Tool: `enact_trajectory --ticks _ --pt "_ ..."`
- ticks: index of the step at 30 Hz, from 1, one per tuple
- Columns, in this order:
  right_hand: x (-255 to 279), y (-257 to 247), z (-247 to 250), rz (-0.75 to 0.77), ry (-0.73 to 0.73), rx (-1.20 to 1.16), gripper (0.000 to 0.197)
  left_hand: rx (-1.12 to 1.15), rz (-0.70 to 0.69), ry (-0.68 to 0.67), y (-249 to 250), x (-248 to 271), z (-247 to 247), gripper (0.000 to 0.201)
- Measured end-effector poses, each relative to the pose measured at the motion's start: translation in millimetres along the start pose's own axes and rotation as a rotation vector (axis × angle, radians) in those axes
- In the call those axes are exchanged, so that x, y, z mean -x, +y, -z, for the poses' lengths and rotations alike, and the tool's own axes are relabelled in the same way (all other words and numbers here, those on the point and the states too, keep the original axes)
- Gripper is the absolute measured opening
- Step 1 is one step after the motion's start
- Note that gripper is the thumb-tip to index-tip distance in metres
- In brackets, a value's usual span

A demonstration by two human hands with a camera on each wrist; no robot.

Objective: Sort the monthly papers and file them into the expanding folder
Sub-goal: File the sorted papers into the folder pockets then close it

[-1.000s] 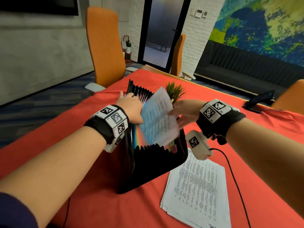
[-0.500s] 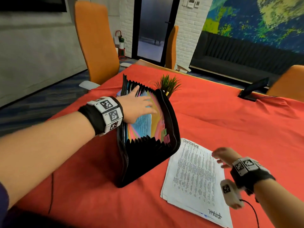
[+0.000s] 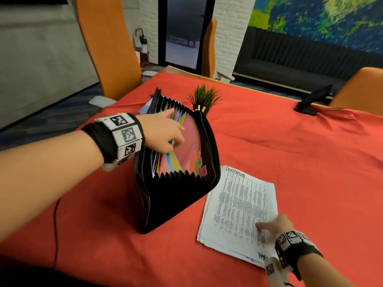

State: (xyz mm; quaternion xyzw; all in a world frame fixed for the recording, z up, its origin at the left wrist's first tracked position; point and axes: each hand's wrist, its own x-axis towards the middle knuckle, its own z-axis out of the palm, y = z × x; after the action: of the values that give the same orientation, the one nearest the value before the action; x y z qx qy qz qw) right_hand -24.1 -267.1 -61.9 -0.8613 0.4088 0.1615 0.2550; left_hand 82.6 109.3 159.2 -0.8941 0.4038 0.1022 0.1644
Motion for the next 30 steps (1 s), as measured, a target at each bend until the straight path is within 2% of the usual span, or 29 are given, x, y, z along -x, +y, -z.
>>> enact_trajectory --ticks 3,5,7,11,15,17,21,24,30 --pt "-3 5 1 0.016 0.076 -0.111 0.046 0.157 0.158 0.091 -13 4 -10 0.04" --pt "-4 10 5 0.062 0.127 -0.147 0.03 0.151 0.252 0.123 -18 5 -15 0.048" --pt "-5 15 10 0.084 0.156 -0.183 0.024 0.097 0.332 0.109 -17 7 -15 0.04" --pt "-12 25 20 0.131 0.213 -0.145 0.028 0.094 0.561 0.065 -11 16 -8 0.022" --pt "-16 38 22 0.129 0.322 -0.214 0.023 0.248 0.723 0.005 -10 21 -9 0.01" --pt "-16 46 24 0.124 0.347 -0.26 0.02 0.294 0.76 0.014 -11 22 -10 0.011" --pt "-17 59 26 0.125 0.362 -0.247 0.03 0.328 0.769 0.025 -13 20 -11 0.01" --pt "-14 62 26 0.154 0.398 -0.19 0.019 0.315 0.751 0.037 -13 18 -11 0.009" --pt "-2 57 16 0.224 0.27 -0.025 0.005 0.325 0.727 0.036 -9 9 -11 0.007"
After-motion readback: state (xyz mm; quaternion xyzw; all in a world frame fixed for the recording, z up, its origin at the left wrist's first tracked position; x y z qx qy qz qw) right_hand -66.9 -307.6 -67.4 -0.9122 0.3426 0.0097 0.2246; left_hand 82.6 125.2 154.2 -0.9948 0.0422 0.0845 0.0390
